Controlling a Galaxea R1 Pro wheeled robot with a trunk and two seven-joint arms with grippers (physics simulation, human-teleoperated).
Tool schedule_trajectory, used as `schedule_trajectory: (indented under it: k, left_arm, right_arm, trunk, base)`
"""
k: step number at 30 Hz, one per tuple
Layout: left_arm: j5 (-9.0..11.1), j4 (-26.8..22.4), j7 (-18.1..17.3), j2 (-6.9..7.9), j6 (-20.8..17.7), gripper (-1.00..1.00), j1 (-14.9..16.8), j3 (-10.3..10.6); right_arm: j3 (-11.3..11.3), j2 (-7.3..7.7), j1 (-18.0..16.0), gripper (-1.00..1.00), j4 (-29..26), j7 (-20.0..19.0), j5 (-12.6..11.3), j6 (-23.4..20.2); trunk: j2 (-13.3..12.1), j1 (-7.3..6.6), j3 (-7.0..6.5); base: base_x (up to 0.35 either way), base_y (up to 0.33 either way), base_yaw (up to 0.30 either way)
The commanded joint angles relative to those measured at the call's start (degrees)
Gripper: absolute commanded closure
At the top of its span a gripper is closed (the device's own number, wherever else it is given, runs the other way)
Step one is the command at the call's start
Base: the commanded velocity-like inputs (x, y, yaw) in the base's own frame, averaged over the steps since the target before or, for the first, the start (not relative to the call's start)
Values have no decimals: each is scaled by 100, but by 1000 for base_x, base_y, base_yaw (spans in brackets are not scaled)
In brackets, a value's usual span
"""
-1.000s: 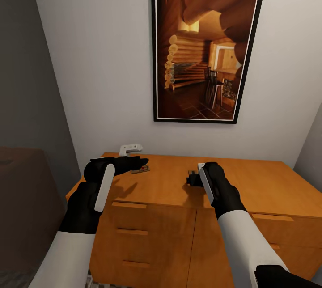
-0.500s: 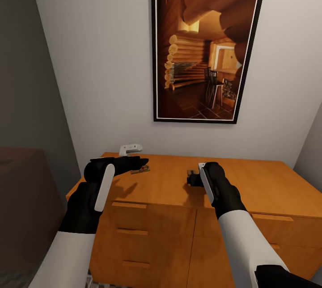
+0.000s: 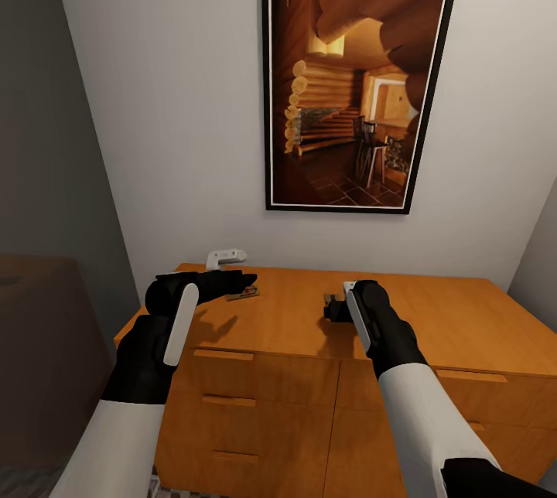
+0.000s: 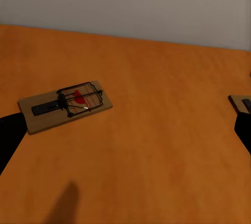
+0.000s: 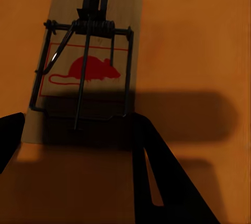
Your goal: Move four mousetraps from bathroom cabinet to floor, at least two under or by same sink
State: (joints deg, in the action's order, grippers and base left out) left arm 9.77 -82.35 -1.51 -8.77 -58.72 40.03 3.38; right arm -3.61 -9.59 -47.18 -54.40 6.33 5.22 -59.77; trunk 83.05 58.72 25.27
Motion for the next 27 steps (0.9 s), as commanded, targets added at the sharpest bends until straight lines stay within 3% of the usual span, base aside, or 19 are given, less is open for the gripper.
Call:
schedule_trajectory:
  k: [1,15,27]
  left_arm:
    - [-6,-4,-16,-2,-25,-100,5,-4]
    - [-18,-9,-16,-10,-26,-100,5,8]
    - [-16,-9,-16,-10,-26,-100,5,22]
  right_arm:
    - [-17,1,-2,100,73,-20,-5,-23]
    - [-34,57,-2,100,-1950,-36,16,-23]
    - [-36,78,-2,100,-2316,-35,39,-23]
  trunk:
    - [3,1,8]
    - [3,1,8]
    - [3,1,8]
  base:
    - [0,0,0]
    - [0,0,0]
    - [0,0,0]
